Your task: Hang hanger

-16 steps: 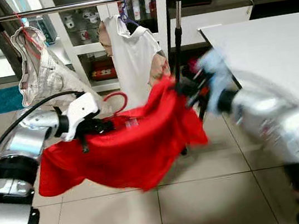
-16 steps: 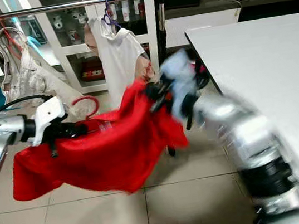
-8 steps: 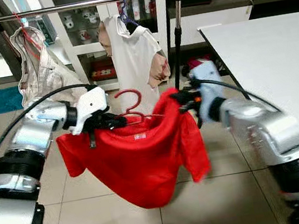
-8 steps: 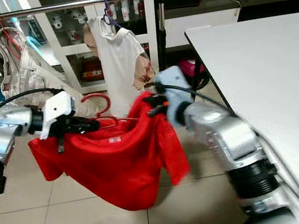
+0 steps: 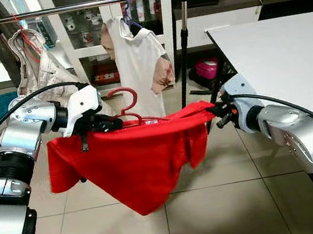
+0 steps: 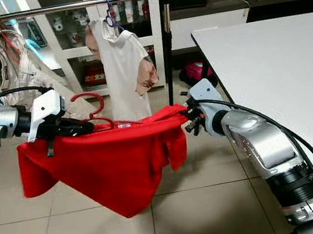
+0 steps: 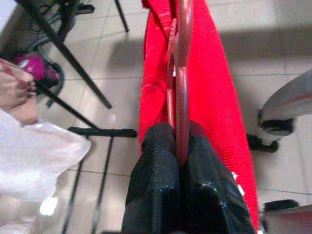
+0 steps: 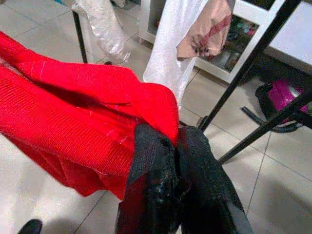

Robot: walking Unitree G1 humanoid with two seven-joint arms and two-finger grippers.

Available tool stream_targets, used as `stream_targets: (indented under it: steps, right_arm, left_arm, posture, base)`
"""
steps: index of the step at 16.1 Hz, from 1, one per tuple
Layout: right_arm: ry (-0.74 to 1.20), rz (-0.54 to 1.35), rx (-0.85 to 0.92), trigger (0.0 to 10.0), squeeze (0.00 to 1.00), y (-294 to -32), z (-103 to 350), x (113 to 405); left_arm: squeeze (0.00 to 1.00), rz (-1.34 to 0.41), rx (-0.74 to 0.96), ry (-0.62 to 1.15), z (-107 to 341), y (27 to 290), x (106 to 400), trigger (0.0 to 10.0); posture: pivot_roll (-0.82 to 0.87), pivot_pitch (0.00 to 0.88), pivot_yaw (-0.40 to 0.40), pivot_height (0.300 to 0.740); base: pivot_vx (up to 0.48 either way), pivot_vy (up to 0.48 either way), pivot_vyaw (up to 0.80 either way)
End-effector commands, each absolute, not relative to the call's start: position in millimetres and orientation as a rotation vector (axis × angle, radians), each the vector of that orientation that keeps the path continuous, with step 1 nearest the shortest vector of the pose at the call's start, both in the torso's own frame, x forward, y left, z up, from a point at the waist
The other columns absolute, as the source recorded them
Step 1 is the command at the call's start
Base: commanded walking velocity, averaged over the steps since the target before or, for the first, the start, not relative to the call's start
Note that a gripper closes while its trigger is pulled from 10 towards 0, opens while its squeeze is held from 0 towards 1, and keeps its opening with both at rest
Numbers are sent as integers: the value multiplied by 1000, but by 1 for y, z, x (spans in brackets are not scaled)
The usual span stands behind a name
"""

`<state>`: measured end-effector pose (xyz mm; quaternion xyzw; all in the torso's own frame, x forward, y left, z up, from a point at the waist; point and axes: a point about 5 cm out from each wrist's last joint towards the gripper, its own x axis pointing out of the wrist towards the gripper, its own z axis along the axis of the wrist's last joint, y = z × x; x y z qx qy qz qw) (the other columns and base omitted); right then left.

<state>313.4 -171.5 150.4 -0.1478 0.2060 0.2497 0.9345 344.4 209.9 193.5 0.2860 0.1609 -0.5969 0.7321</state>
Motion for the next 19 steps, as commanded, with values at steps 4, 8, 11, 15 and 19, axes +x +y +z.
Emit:
stream_targets:
  steps: [4, 8, 11, 15, 19]
  right_arm:
    - [412, 472, -375, 0, 0, -179, 153, 322]
    - [137, 638, 50, 0, 0, -148, 207, 326]
    - [142, 692, 52, 0, 0, -147, 210, 323]
    - [342, 550, -284, 0, 0, -173, 170, 323]
    - [336, 467, -268, 0, 0, -182, 168, 329]
  left_arm:
    - [0, -1426, 532, 366, 206, 206, 336, 0]
    - [0, -1332, 640, 426, 180, 203, 342, 0]
    - [0, -1303, 647, 385, 182, 199, 343, 0]
    - [0, -1294, 634, 321, 201, 208, 344, 0]
    - [0, -1376, 561, 341, 212, 214, 335, 0]
  posture:
    - [-150, 0, 64, 740]
    - [-152, 0, 62, 740]
    - [-157, 0, 58, 740]
    - [-159, 0, 57, 740]
    - [-156, 0, 55, 740]
  base:
    - [0, 0, 0]
    - [0, 0, 0]
    - [0, 0, 0]
    - [0, 0, 0]
    - [0, 0, 0]
